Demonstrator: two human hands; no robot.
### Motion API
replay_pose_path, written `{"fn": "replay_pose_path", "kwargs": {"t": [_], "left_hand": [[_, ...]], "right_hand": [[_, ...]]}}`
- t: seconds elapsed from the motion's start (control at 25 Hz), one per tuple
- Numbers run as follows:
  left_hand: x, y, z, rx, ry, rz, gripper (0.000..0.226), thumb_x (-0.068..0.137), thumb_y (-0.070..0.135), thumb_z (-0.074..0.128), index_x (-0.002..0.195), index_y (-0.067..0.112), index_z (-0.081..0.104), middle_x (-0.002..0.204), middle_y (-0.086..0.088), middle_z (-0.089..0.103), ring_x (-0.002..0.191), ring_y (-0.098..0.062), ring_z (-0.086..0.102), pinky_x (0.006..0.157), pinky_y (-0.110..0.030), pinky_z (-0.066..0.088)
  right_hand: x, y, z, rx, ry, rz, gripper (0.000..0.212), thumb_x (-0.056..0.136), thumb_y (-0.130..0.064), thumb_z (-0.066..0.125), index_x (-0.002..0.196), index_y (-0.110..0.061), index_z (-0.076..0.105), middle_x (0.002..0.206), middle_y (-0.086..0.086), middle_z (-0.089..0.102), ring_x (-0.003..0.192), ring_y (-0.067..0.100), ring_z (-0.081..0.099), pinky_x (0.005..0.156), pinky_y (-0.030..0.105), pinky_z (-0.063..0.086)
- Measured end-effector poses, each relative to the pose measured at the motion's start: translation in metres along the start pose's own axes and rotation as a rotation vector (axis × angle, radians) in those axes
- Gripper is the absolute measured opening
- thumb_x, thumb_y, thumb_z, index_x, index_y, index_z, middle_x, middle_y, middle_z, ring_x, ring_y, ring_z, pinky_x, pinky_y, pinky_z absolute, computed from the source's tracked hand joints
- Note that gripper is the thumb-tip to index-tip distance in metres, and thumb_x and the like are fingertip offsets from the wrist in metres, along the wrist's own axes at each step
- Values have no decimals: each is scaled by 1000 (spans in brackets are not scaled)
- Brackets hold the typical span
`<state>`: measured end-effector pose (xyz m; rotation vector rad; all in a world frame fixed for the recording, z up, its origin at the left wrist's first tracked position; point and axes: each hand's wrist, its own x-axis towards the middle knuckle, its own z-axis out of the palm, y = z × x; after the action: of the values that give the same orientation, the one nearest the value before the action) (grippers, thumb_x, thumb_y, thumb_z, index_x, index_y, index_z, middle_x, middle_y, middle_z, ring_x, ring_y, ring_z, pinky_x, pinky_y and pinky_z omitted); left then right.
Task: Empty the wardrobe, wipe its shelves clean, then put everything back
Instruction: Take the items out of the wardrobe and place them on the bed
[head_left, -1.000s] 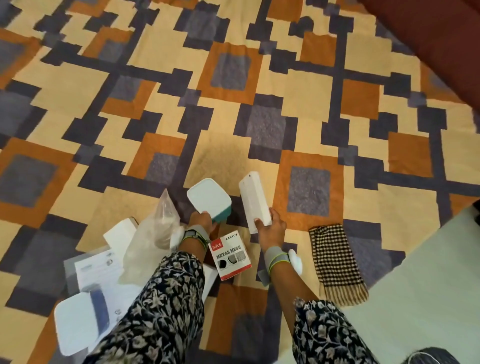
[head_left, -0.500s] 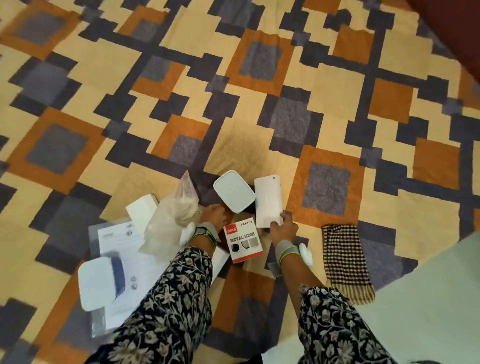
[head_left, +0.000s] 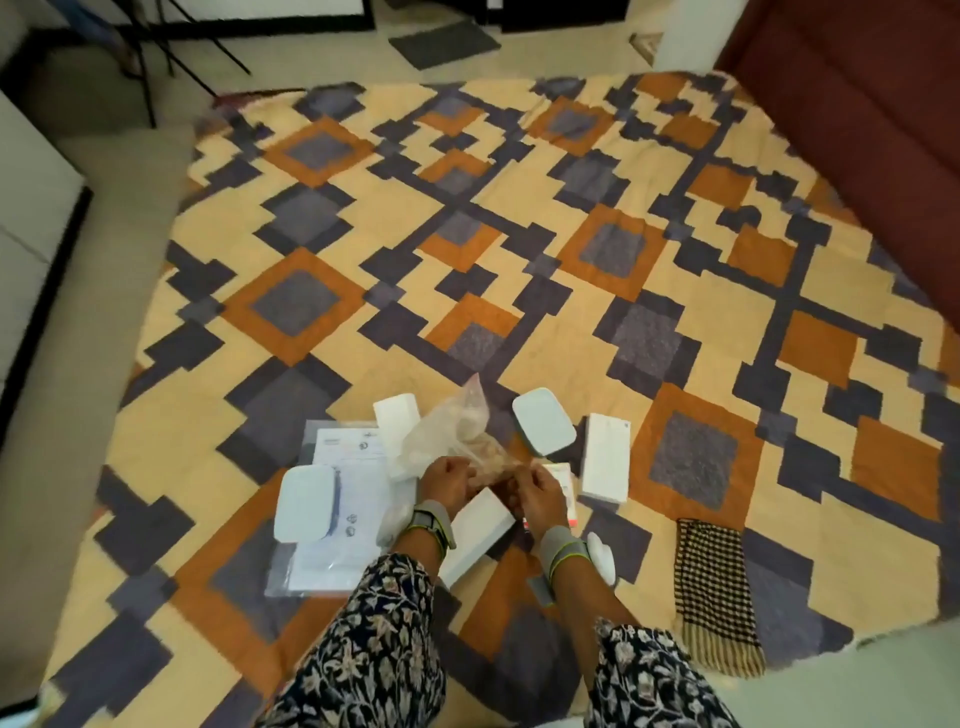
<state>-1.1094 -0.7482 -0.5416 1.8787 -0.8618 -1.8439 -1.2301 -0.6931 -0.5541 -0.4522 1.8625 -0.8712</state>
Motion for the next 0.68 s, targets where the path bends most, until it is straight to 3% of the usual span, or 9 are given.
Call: {"fn": "replay_pose_path", "kwargs": {"t": [0.12, 0.2, 0.24, 0.32, 0.44, 0.52, 0.64, 0.68], "left_hand": [[-30, -7, -32, -45, 61, 16, 17, 98, 13, 42, 97, 7, 58, 98, -11, 61, 89, -27, 59, 64, -27, 46], [-66, -24, -74, -96, 85, 49, 21, 98, 13, 40, 102, 4, 59, 100, -11, 60, 90, -27, 58, 62, -25, 44], [-67, -25, -73, -92, 77, 50, 24, 99, 13, 38, 109, 3, 58, 101, -11, 60, 87, -27, 58, 59, -22, 43], [-110, -49, -140, -179, 198, 88, 27, 99, 12, 38, 115, 0, 56, 100, -12, 59, 72, -20, 57, 51, -19, 42], [-176, -102, -241, -293, 349, 124, 29, 99, 13, 41, 115, -4, 57, 99, -13, 63, 56, -13, 54, 40, -17, 38], [-192, -114, -273, -322, 376, 166, 27, 99, 12, 40, 113, -2, 58, 97, -14, 65, 48, -10, 53, 34, -13, 33], [-327, -194, -419, -547, 645, 283, 18, 99, 12, 37, 106, 8, 53, 80, -2, 60, 44, -7, 56, 36, -13, 34], [-338, -196, -432, -520, 662, 311, 17, 99, 12, 37, 106, 9, 52, 80, 0, 59, 48, -6, 57, 42, -16, 36]], "right_hand": [[-32, -7, 25, -26, -91, -72, 23, 95, -28, 50, 75, -18, 57, 79, 9, 64, 67, 21, 58, 65, 31, 46], [-75, -9, 54, -45, -157, -123, 23, 95, -28, 51, 75, -17, 58, 75, 5, 63, 68, 21, 57, 67, 33, 47], [-75, -10, 56, -27, -146, -120, 23, 96, -28, 51, 76, -16, 58, 71, 3, 62, 65, 20, 55, 63, 31, 46], [-135, -10, 97, -81, -276, -187, 24, 96, -28, 50, 77, -16, 58, 68, 1, 60, 58, 17, 52, 57, 26, 41], [-230, -6, 164, -199, -455, -346, 24, 96, -23, 50, 73, -18, 56, 70, 4, 61, 62, 19, 54, 62, 29, 44], [-252, -10, 196, -199, -496, -346, 25, 95, -18, 51, 69, -18, 54, 67, 4, 59, 63, 20, 52, 65, 30, 44], [-434, 13, 295, -282, -776, -568, 23, 95, -12, 51, 72, -13, 54, 63, 2, 55, 56, 15, 48, 55, 22, 42], [-443, 11, 305, -268, -791, -585, 21, 95, -12, 51, 75, -11, 55, 62, 2, 55, 55, 14, 48, 53, 21, 41]]}}
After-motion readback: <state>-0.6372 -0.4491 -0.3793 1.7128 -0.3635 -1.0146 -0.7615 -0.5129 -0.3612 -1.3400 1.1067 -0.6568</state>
